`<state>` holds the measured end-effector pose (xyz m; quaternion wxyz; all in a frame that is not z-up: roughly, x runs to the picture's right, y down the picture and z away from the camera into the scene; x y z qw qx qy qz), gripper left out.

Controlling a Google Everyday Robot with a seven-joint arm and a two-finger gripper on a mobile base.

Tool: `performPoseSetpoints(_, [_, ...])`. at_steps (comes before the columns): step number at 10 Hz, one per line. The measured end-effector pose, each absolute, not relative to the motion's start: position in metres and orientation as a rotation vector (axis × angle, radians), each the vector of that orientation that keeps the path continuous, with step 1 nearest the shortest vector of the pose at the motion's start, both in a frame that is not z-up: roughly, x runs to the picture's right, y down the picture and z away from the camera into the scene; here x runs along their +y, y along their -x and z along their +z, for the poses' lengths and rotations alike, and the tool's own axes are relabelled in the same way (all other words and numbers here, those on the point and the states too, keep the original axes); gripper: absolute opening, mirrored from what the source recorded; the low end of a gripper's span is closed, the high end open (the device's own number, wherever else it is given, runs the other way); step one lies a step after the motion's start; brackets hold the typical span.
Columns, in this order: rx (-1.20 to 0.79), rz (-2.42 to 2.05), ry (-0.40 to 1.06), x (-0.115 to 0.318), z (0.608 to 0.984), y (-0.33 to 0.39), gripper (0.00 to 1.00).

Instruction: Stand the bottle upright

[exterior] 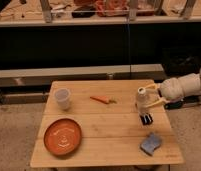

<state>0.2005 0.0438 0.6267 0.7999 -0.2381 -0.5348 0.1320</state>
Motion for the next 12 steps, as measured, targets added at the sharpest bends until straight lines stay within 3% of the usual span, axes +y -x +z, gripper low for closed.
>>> performPoseSetpoints(4, [-1.438,0.376,0.508,0.026,0.642,-0.157,0.33])
performPoseSetpoints(12, [-1.268,0.351,0.6,0.067,0.69,-0.104,0.33])
